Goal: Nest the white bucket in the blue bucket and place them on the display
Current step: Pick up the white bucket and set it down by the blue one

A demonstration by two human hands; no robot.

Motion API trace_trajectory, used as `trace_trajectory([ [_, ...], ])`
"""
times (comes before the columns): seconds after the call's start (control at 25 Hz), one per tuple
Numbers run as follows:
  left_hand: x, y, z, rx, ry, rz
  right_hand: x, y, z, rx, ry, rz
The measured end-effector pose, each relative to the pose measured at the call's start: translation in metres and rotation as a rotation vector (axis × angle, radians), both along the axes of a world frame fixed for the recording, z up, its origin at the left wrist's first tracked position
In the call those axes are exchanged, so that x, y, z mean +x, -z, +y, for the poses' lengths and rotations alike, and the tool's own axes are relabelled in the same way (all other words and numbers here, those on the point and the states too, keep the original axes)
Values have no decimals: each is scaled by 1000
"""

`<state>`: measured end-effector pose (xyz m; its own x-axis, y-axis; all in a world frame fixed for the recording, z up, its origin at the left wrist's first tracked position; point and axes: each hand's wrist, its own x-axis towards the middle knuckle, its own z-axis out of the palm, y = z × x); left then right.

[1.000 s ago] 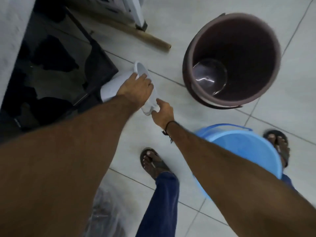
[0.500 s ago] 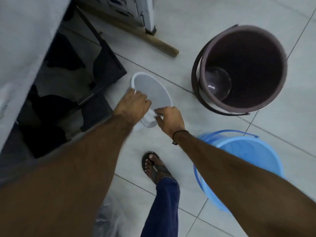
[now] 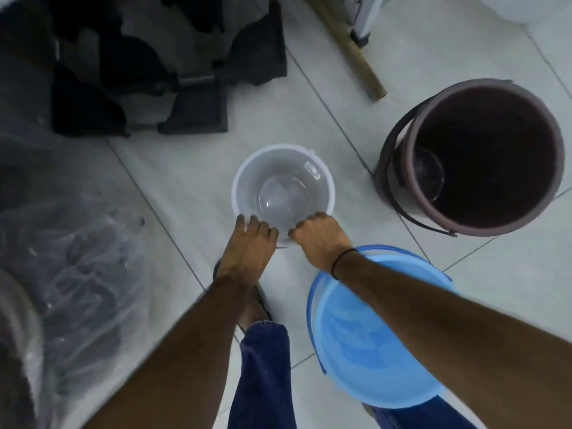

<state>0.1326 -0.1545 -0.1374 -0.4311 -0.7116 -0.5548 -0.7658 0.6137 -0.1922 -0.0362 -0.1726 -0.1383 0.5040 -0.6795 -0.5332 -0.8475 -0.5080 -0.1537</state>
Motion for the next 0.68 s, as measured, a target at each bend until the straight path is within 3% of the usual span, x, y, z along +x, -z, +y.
trace_trajectory([
  [0.12,4,8,9,-105,-86,110,-17,8,-3,-103,-66,21],
  [0.24,5,10,20,-82,-122,165,-33,2,-14,-151,-41,58],
  [0.48,-10,20,26,-54,10,205,-40,-5,-24,-81,-198,135],
  [0.68,-6,-16,19,-40,161,174,-33,-43,-20,-86,-352,242],
])
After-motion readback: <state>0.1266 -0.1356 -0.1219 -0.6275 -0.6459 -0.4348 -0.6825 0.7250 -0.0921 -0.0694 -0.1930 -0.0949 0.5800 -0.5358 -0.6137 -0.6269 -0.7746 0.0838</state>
